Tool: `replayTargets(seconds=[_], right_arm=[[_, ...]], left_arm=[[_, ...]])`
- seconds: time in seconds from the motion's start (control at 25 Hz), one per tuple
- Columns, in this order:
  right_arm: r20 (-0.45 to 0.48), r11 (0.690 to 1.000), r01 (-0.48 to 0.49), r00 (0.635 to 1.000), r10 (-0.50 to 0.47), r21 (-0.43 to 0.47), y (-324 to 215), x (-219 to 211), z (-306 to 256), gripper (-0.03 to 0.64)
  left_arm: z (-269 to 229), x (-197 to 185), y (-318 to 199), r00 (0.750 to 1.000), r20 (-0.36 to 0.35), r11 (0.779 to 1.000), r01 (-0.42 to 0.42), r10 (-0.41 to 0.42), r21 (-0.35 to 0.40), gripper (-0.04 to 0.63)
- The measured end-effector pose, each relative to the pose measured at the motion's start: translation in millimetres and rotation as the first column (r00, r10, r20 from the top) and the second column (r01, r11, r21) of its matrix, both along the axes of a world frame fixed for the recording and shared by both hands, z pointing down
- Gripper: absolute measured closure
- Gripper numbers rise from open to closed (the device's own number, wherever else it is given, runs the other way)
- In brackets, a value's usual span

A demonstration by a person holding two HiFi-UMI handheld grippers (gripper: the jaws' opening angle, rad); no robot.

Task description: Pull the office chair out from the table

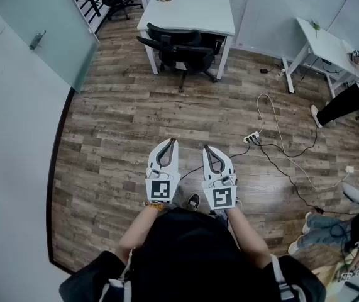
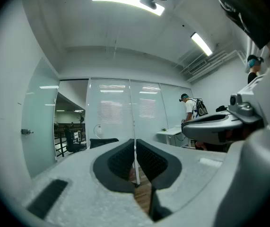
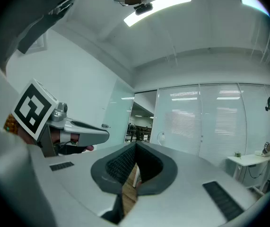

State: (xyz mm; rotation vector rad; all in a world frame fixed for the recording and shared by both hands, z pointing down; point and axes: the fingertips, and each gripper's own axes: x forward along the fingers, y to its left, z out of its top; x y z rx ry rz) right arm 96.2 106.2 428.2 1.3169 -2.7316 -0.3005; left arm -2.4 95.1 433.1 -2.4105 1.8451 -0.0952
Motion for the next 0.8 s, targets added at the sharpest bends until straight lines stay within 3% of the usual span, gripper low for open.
replayTargets(seconds=[0.2, 0.8], right_arm=[[0.037, 0.999, 0.047, 0.998, -0.046, -0.01, -17, -22, -2, 0.611], [-0.071, 0.999, -0.044, 0.997, 0.043, -0.001, -102, -102, -9, 0.611]], left_arm=[[2, -21, -18, 1.0, -0.006, 1.0, 0.001, -0.001, -0.004, 0.568], [-7, -105, -102, 0.997, -0.037, 0.998, -0.063, 0.064, 0.024, 0.568]])
